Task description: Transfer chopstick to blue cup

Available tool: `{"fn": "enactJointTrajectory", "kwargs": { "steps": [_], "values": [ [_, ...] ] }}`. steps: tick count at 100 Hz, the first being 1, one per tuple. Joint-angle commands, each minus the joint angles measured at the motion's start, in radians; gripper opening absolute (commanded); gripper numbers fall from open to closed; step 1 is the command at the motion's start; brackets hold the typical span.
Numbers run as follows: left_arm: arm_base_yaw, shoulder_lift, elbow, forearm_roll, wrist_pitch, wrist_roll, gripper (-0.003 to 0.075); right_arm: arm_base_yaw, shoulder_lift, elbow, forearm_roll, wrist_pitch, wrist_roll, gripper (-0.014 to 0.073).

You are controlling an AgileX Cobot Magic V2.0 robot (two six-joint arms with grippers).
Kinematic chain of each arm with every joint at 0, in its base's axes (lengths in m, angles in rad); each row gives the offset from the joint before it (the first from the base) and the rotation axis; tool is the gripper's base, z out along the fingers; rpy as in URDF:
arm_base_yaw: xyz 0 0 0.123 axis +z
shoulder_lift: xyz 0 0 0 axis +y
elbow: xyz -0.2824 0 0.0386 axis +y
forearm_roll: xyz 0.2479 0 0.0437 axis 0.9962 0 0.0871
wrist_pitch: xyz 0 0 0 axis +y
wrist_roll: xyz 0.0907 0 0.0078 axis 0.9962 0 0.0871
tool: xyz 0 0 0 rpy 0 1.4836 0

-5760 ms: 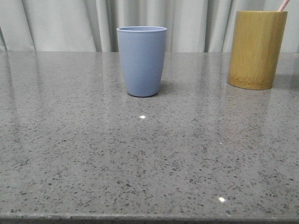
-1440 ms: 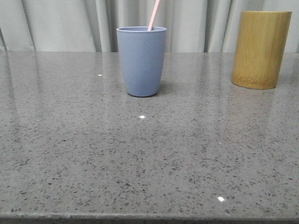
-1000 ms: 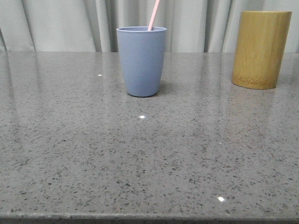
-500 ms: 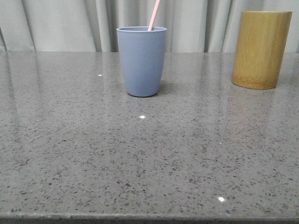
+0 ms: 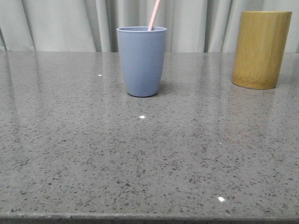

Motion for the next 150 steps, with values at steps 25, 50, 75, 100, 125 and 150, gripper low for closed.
{"fn": "enactJointTrajectory", "kwargs": {
  "steps": [25, 50, 75, 100, 125, 150],
  "values": [
    [0.002, -0.003, -0.028, -0.007, -0.063, -0.01, -0.0019, -0.007, -0.001, -0.024, -0.014, -0.067, -0.001, -0.0067],
    [0.002, -0.015, -0.027, 0.041, -0.075, -0.01, -0.0019, -0.007, -0.001, -0.024, -0.014, -0.067, -0.001, -0.0067],
    [0.002, -0.154, 0.098, 0.065, -0.412, -0.01, -0.0019, -0.007, -0.001, -0.024, -0.014, -0.067, -0.001, -0.0067],
    [0.1, -0.395, 0.391, 0.064, -0.679, -0.01, -0.0019, -0.007, -0.001, -0.024, -0.014, -0.067, -0.001, -0.0067],
    [0.136, -0.607, 0.616, 0.064, -0.699, -0.01, -0.0019, -0.007, -0.001, -0.024, -0.014, -0.067, -0.001, -0.0067],
    [0.136, -0.769, 0.716, 0.064, -0.699, -0.01, -0.0019, -0.007, -0.001, -0.024, -0.014, -0.067, -0.001, -0.0067]
  ]
}}
